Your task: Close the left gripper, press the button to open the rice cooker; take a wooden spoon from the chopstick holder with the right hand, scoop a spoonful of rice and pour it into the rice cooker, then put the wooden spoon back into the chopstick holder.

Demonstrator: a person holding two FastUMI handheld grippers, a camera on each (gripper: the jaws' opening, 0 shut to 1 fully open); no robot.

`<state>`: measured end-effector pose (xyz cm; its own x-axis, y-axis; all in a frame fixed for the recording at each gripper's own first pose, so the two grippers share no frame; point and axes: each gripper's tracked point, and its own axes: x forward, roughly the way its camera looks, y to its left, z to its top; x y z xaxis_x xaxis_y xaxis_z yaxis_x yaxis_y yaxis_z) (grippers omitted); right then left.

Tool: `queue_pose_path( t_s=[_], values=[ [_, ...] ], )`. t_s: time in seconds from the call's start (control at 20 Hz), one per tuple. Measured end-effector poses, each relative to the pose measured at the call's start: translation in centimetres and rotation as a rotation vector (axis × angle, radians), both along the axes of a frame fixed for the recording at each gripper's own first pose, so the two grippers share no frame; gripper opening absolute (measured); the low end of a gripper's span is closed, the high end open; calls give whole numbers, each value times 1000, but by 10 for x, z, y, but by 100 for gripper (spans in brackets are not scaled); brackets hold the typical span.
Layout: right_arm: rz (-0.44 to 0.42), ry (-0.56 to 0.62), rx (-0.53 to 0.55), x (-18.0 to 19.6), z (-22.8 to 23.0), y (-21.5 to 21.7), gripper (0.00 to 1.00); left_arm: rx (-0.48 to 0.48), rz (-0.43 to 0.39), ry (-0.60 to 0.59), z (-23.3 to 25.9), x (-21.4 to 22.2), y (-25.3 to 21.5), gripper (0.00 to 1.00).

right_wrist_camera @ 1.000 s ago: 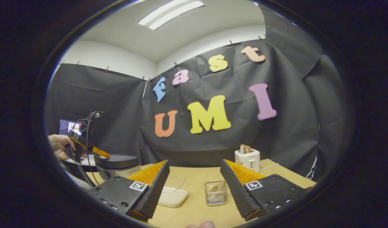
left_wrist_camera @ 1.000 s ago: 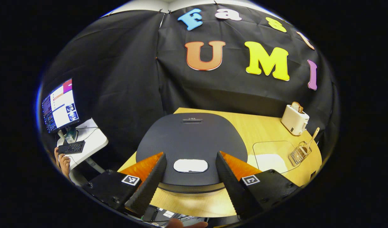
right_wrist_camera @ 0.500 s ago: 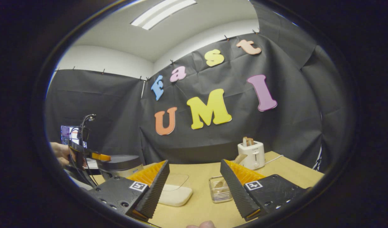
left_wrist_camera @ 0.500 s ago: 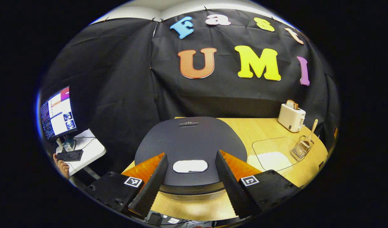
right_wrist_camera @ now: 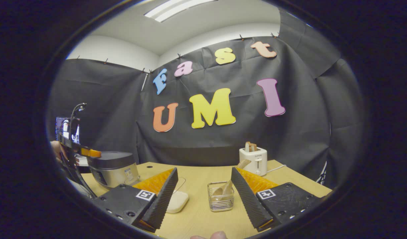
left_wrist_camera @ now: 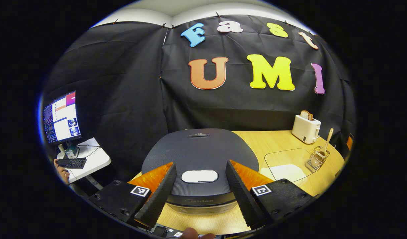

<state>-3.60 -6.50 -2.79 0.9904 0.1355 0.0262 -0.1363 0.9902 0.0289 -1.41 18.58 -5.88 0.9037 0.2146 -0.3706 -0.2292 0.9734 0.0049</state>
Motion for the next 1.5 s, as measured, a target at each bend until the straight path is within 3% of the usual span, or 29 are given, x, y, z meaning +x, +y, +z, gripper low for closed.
queue_pose_path(
  t_s=[0.2, 0.25, 0.5, 0.65, 0.7, 0.85, 1.05, 1.2, 1.25, 1.3, 1.5],
  values=[
    [-16, -6, -33, -1, 6, 1, 95, -8, 22, -57, 17, 4, -1, 96],
    [-25, -8, -41, -2, 7, -1, 91, -9, 25, -85, 26, 6, -3, 96],
    [-63, -52, -46, -8, 27, -7, 95, 53, 23, -240, 86, 9, -21, 96],
    [-79, -88, -49, -7, 44, -4, 95, 62, -7, -324, 113, 7, -53, 96],
    [-84, -95, -49, -8, 49, -2, 99, 66, -22, -350, 121, 5, -66, 96],
    [-110, -129, -36, -10, 67, 0, 95, 82, -72, -413, 135, 0, -102, 96],
    [-136, -163, -6, -16, 79, 6, 95, 34, -115, -462, 131, -7, -145, 96],
    [-143, -171, -12, -21, 79, 9, 95, 81, -106, -477, 129, -17, -151, 96],
    [-151, -176, -14, -23, 80, 9, 91, 88, -108, -483, 127, -20, -154, 96],
    [-156, -178, -16, -24, 79, 11, 95, 87, -125, -485, 124, -20, -162, 96],
    [-169, -176, -45, -26, 72, 28, 91, 54, -144, -462, 103, -25, -172, 97]
  ],
)
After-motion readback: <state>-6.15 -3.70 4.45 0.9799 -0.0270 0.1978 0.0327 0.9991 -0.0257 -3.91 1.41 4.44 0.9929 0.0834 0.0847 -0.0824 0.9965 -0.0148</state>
